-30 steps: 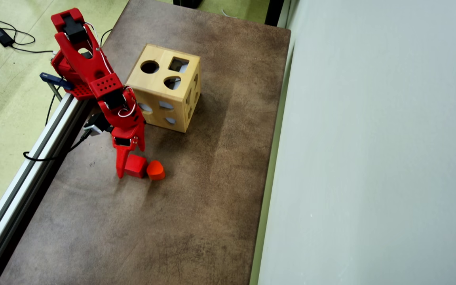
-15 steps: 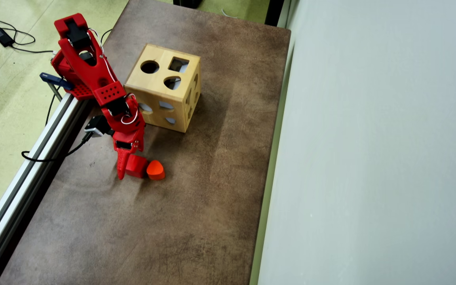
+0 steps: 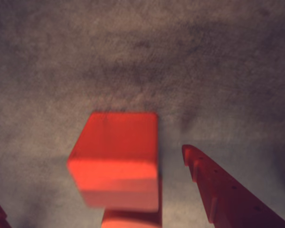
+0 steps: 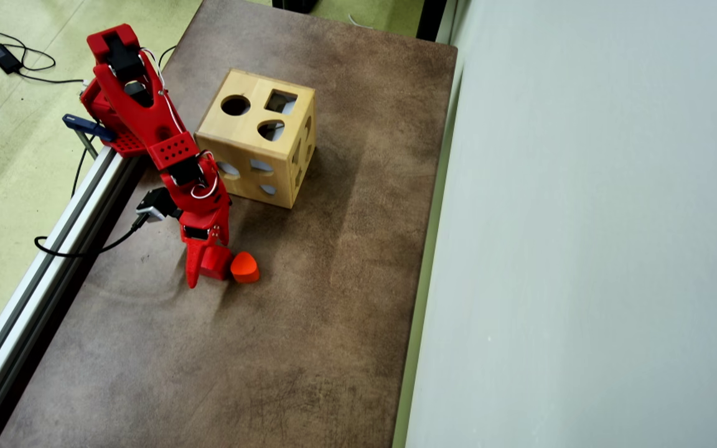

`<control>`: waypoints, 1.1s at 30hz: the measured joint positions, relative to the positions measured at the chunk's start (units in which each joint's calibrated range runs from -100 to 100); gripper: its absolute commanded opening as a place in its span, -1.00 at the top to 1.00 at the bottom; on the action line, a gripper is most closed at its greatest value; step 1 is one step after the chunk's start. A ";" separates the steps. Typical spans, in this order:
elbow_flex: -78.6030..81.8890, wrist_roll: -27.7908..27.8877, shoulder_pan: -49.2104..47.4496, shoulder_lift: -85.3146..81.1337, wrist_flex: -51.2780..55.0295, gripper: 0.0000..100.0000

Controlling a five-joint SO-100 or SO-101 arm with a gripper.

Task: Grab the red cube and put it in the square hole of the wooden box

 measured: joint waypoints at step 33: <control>-2.35 0.00 -1.51 2.97 -0.40 0.35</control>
